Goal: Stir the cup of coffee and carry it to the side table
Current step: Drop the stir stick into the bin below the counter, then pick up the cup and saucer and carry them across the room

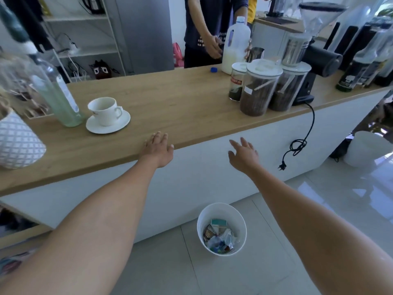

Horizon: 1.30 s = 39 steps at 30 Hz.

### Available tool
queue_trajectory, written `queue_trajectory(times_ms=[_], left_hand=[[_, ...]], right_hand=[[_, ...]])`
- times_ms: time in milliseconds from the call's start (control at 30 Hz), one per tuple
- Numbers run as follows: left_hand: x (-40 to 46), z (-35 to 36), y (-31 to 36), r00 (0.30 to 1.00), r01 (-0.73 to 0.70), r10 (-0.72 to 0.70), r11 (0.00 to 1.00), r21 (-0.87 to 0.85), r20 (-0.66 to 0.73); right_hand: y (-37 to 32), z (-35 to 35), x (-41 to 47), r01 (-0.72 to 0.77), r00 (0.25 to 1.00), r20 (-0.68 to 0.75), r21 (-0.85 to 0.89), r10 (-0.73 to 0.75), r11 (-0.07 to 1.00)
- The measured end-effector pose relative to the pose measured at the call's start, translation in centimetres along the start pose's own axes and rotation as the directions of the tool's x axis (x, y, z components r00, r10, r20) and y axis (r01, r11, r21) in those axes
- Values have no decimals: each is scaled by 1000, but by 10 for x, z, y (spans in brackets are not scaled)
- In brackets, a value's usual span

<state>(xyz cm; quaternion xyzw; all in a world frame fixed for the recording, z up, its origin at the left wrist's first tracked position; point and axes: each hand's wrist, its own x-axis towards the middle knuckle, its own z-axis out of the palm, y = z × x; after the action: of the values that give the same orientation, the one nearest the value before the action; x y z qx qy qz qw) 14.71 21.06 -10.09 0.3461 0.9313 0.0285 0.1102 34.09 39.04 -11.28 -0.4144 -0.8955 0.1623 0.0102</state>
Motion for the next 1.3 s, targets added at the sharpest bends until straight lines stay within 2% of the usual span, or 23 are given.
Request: queue_trajectory(times_ms=[100, 333, 533, 667, 733, 833, 900, 967, 1033, 1100, 1167, 1267, 1300], left_hand=[[-7, -13, -29, 997, 69, -69, 998, -2, -26], [-22, -43, -117, 953, 289, -294, 954, -73, -68], [-10, -58, -175, 912, 399, -406, 910, -110, -53], [9, -67, -202, 902, 416, -432, 876, -244, -10], [22, -72, -212, 895, 415, -445, 839, -351, -6], [45, -80, -222, 866, 422, -499, 694, -583, 33], [61, -85, -229, 838, 429, -535, 531, -731, 104], [73, -91, -233, 824, 428, -528, 342, -836, 206], [80, -95, -234, 812, 419, -504, 151, -895, 295], [92, -94, -238, 793, 412, -497, 13, -911, 351], [101, -94, -243, 781, 397, -495, -77, -915, 380], [112, -95, -249, 765, 387, -474, -203, -900, 436], [115, -95, -250, 762, 393, -461, -228, -891, 454]], right_hand=[[-37, -4, 16, 92, 995, 41, -50, -90, 995], [-139, 7, 50, 286, 957, 60, -32, -284, 958], [-213, 22, 76, 395, 917, 72, -9, -393, 919], [-253, 29, 98, 414, 905, 90, 52, -417, 909], [-270, 32, 109, 392, 911, 75, 151, -406, 907], [-293, 35, 125, 219, 944, 123, 460, -306, 860], [-308, 33, 135, 47, 951, 215, 607, -221, 793], [-320, 31, 146, -147, 920, 353, 711, -168, 688], [-325, 27, 152, -305, 843, 501, 747, -198, 590], [-328, 27, 161, -389, 771, 597, 719, -224, 576], [-328, 28, 171, -516, 695, 683, 692, -226, 504], [-330, 32, 179, -693, 608, 763, 645, -218, 322], [-333, 32, 180, -705, 594, 774, 633, -220, 320]])
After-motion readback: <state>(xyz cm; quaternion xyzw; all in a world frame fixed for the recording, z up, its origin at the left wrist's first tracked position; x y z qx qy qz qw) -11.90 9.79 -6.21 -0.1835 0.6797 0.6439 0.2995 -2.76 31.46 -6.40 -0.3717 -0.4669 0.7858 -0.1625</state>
